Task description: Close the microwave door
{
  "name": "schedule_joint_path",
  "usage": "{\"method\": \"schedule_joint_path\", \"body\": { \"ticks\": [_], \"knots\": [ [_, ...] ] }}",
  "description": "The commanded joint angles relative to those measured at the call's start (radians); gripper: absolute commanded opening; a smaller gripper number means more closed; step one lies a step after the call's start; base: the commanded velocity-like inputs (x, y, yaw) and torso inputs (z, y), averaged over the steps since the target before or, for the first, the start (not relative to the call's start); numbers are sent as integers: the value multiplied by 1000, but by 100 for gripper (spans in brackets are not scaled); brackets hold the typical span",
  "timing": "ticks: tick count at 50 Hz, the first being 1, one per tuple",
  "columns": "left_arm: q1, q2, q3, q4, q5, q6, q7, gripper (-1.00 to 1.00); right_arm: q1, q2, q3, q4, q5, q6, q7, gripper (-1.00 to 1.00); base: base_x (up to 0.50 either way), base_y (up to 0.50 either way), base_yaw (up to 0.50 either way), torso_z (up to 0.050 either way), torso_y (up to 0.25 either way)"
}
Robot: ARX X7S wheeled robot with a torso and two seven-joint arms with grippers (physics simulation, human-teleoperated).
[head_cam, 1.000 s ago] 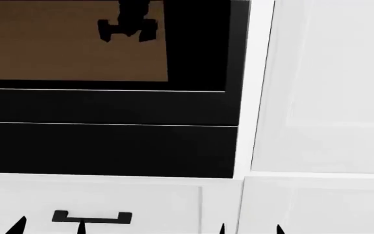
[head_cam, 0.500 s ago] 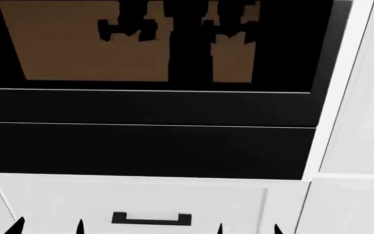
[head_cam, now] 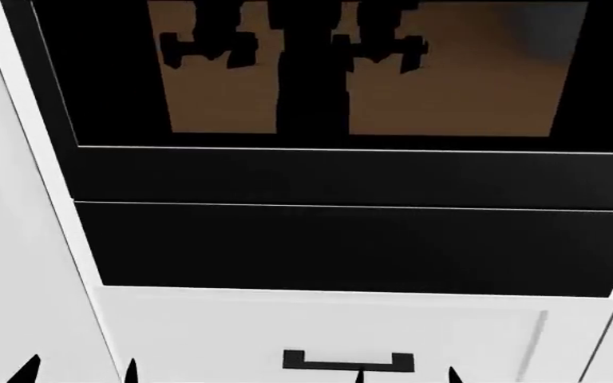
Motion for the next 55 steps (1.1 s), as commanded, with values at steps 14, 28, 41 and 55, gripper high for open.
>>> {"method": "schedule_joint_path", "body": {
  "ticks": [14, 28, 41, 55],
  "knots": [
    [-3, -20, 24, -2, -18, 7, -23, 100, 2, 20, -25, -2, 18, -2, 22, 100, 0, 500, 0, 0, 0],
    [-3, -28, 35, -3, -27, 8, -36, 100, 5, 30, -37, 1, 27, 0, 32, 100, 0, 500, 0, 0, 0],
    [-4, -38, 45, -2, -35, 12, -43, 100, 6, 37, -46, -1, 34, -5, 40, 100, 0, 500, 0, 0, 0],
    [-6, -45, 54, -6, -40, 18, -53, 100, 8, 45, -57, 0, 41, -8, 48, 100, 0, 500, 0, 0, 0]
  ]
}}
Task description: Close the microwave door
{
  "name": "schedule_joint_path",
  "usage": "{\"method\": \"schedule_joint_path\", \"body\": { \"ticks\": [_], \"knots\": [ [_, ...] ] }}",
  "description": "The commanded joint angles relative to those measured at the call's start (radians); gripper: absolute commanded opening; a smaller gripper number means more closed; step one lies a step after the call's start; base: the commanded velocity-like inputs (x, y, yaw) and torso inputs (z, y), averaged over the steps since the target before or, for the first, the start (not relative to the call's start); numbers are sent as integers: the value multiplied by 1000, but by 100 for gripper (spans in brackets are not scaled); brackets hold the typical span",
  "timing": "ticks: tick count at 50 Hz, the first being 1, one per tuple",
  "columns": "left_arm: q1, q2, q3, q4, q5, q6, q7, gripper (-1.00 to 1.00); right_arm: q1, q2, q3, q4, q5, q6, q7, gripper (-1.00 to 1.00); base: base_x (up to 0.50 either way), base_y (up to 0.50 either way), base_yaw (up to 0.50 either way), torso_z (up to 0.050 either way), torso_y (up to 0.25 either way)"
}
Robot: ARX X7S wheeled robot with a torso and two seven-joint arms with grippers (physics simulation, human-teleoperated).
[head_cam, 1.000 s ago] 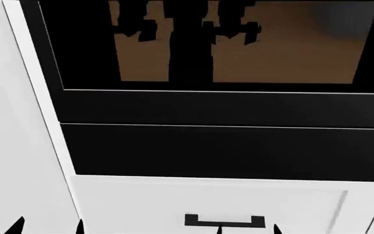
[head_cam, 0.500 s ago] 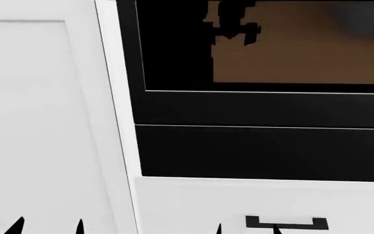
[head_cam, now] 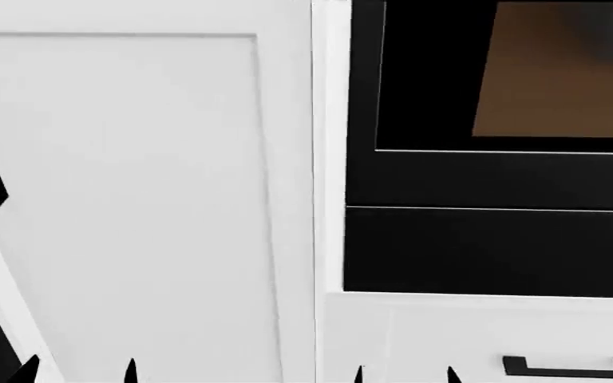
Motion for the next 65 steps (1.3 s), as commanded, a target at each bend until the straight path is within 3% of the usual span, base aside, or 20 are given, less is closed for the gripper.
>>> {"method": "schedule_joint_path", "body": {
  "ticks": [1, 8, 21, 25, 31, 38, 65],
  "knots": [
    [-2, -6, 8, -4, -5, 5, -7, 100, 2, 6, -8, 4, 6, -5, 6, 100, 0, 500, 0, 0, 0],
    [-3, -9, 13, -7, -8, 9, -12, 100, 4, 11, -16, 3, 10, 0, 7, 100, 0, 500, 0, 0, 0],
    [-9, -21, 42, 5, 47, -2, -43, 100, 19, 15, -29, 4, -8, 44, 41, 100, 0, 0, 0, 0, 0],
    [18, -49, 77, 96, 267, 10, -159, 100, -11, 39, -86, -48, -160, -84, 74, 100, 0, 0, 0, 0, 0],
    [101, -93, 65, 252, 401, 75, -237, 100, -69, 91, -119, -165, -441, -265, 223, 100, 0, 0, 0, 0, 0],
    [188, -135, 18, 390, 476, 107, -298, 100, -94, 108, -113, -236, -428, -309, 235, 100, 0, 0, 0, 0, 0],
    [223, -156, 28, 476, 592, 132, -338, 100, -111, 128, -109, -274, -460, -366, 281, 100, 0, 0, 0, 0, 0]
  ]
}}
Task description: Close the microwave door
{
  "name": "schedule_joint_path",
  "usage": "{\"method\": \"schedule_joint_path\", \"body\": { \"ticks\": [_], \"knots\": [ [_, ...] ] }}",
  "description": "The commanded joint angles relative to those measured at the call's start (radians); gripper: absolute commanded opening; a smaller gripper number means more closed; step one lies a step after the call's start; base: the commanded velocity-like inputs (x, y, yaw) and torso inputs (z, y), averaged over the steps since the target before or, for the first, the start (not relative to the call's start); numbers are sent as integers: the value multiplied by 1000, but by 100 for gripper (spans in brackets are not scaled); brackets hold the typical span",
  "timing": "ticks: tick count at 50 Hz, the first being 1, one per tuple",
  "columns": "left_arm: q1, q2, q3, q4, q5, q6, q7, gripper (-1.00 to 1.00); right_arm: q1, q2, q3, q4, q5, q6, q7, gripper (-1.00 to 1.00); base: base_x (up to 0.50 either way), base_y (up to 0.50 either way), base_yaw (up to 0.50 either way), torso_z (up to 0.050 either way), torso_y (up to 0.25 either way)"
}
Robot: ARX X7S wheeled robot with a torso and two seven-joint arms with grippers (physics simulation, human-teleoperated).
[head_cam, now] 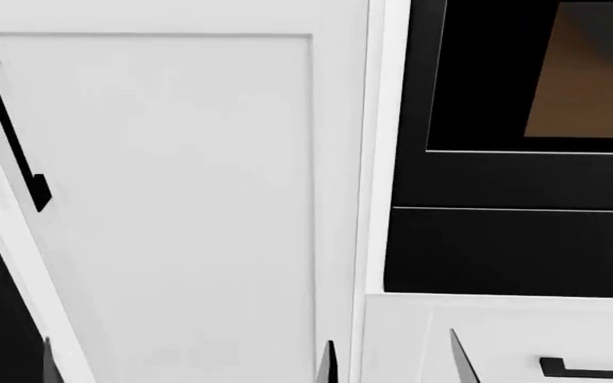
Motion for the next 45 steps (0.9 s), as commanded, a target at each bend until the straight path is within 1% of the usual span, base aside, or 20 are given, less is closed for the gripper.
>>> {"method": "schedule_joint_path", "body": {
  "ticks": [1, 7, 11, 12, 21, 24, 27, 45],
  "knots": [
    [29, -12, 2, 67, 57, 22, -27, 100, -9, 8, 2, -29, -34, -23, 26, 100, 0, 0, 0, 0, 0],
    [28, -15, 8, 65, 63, 32, -33, 100, -15, 9, 3, -47, -47, -19, 33, 100, 0, 0, 0, 0, 0],
    [30, -10, 8, 71, 94, 11, -34, 100, -17, 14, 0, -41, -88, -38, 51, 100, 71, 0, 0, 0, 0],
    [30, -10, 9, 70, 94, 12, -36, 100, -19, 22, -6, -34, -114, -48, 52, 100, 484, 0, 0, 0, 0],
    [27, -10, 18, 73, 96, 8, -33, 100, -13, 20, -9, -23, -90, -32, 48, 100, 500, 0, 0, 0, 0],
    [25, -14, 18, 70, 74, 20, -35, 100, -7, 18, -12, -12, -87, -24, 47, 100, 500, 0, 0, 0, 0],
    [19, -3, 21, 62, 103, -15, -28, 100, -7, 18, -11, -15, -77, -17, 44, 100, 500, 0, 0, 0, 0],
    [18, -16, 31, 71, 89, 3, -33, 100, -7, 20, -9, -23, -81, -18, 65, 100, 500, 0, 0, 0, 0]
  ]
}}
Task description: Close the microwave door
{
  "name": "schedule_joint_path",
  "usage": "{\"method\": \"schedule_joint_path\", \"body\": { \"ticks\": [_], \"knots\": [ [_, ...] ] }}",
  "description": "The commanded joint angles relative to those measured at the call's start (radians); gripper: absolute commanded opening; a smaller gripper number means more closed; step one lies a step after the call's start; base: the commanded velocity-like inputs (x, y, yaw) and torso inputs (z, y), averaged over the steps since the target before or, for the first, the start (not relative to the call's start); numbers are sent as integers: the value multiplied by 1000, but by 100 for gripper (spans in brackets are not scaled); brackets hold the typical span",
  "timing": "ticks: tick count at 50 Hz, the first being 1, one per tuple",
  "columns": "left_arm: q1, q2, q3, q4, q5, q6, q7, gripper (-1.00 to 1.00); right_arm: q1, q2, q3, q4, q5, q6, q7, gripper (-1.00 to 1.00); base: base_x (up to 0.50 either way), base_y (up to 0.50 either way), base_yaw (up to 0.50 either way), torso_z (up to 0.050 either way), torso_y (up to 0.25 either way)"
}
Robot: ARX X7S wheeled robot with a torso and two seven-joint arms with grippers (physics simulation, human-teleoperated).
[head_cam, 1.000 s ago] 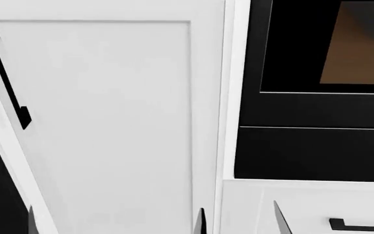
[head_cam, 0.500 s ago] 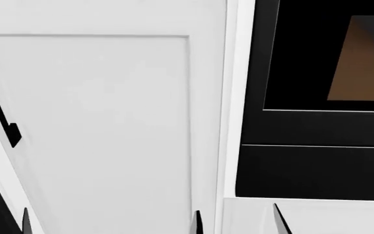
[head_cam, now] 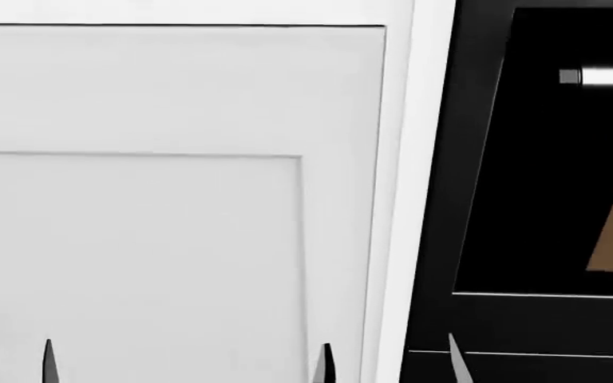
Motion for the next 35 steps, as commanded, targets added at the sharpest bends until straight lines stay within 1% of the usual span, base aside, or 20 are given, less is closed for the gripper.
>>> {"method": "schedule_joint_path", "body": {
  "ticks": [1, 5, 7, 13, 25, 34, 35],
  "knots": [
    [0, -4, 5, 6, 2, 1, -3, 100, 0, 0, 1, -8, 0, 2, 11, 100, 500, 0, 0, 0, 0],
    [0, -5, 6, 7, 1, 1, -4, 100, 0, 1, -2, -11, 3, 7, 9, 100, 500, 0, 0, 0, 0],
    [1, -6, 7, 8, 3, 2, -6, 100, 2, 2, -3, -14, 47, 3, 0, 100, 438, 0, 0, 0, 0],
    [2, -9, 8, 9, 4, 7, -13, 100, -2, 0, -7, -29, -17, 17, 12, 100, 0, 0, 0, 0, 0],
    [4, -16, 10, 11, 2, 15, -23, 100, -13, 1, -14, -59, -69, 33, 19, 100, 0, 0, 0, 0, 0],
    [0, -18, 13, 9, 1, 16, -25, 100, -10, -1, -18, -63, -49, 58, 6, 100, 0, 0, 0, 0, 0],
    [1, -18, 13, 11, 1, 15, -25, 100, -14, 7, -28, -63, -98, 49, 11, 100, 152, -4, 0, 0, 0]
  ]
}}
